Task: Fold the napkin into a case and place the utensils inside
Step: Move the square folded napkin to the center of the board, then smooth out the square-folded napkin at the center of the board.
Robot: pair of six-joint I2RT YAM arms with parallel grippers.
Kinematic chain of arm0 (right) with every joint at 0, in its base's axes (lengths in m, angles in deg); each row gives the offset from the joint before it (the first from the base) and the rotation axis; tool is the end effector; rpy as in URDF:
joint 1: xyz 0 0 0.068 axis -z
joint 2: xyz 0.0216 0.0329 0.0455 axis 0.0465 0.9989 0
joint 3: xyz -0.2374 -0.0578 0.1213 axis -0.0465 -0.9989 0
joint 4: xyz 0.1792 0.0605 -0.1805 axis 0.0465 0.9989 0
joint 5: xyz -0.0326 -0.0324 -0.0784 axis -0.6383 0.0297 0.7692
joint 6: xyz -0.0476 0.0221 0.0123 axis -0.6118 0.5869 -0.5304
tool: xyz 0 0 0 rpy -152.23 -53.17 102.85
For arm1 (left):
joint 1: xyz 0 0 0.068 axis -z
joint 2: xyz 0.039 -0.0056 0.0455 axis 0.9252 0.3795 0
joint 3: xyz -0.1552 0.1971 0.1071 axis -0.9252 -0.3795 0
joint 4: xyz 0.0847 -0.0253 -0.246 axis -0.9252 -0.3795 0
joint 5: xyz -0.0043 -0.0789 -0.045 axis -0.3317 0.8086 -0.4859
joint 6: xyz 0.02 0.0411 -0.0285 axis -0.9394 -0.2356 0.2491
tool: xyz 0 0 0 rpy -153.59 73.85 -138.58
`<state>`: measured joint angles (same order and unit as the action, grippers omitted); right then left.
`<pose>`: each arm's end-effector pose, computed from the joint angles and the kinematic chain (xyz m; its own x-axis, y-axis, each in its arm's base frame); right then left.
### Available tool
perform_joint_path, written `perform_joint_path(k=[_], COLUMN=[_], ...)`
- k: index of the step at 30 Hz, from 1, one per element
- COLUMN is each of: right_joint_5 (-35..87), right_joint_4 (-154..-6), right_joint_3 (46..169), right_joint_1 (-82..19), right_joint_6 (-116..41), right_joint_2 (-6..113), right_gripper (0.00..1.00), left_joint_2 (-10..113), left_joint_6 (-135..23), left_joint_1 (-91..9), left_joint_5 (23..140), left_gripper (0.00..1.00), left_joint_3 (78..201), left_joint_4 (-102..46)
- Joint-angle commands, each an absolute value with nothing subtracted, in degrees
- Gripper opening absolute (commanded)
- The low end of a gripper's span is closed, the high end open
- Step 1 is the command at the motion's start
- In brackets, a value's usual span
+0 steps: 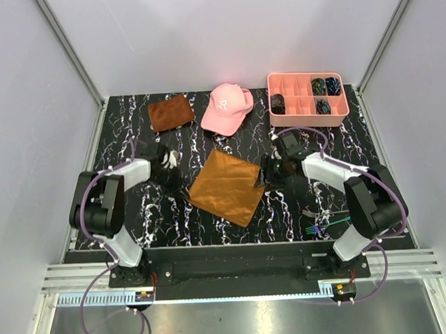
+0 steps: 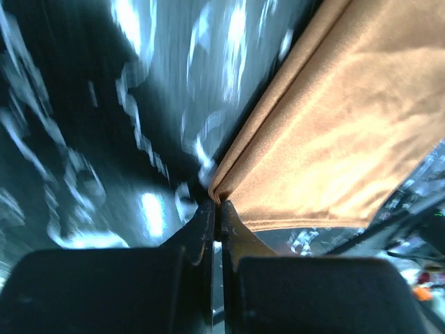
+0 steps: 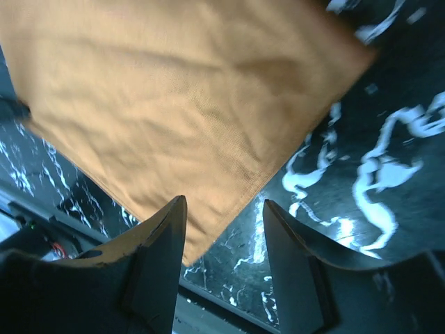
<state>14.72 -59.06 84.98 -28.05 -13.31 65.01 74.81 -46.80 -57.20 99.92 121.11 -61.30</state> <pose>0.2750 0.1434 0.1734 -0.9608 0.0792 -0.2657 -0.0650 0.8672 0.4937 0.2942 -0.0706 0.1419 -0.9879 -0.1347 -0.0769 -0.0801 0.8679 -0.4902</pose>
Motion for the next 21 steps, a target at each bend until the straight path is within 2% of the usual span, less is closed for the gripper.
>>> perform_joint_path(k=[1, 8, 13, 17, 21], right_joint_5=[18.2, 20.1, 21.7, 21.1, 20.2], right_joint_4=[-56.2, -53.9, -52.7, -53.2, -53.6], right_joint_3=[89.9, 96.3, 99.7, 103.0, 105.9], right_joint_1=[-26.0, -25.4, -24.7, -23.2, -22.7], right_joint_6=[-17.7, -21.2, -22.2, -22.9, -23.4], right_joint_2=[65.5, 70.6, 72.0, 76.3, 80.1], right_gripper=[0.56, 0.57, 0.52, 0.37, 0.30], left_joint_2=[67.8, 55.2, 46.1, 43.4, 45.2], left_joint_6=[-35.0, -15.1, -10.4, -10.6, -10.5], left_joint_1=[-55.7, -48.0, -46.9, -46.8, -46.8], left_joint_5=[102.6, 99.4, 93.8, 91.7, 92.0], left_gripper=[0.00, 0.00, 0.00, 0.00, 0.00], left_joint_3=[111.1, 91.0, 84.2, 83.7, 83.9], left_joint_4=[-49.9, -31.9, -29.6, -32.0, -31.7])
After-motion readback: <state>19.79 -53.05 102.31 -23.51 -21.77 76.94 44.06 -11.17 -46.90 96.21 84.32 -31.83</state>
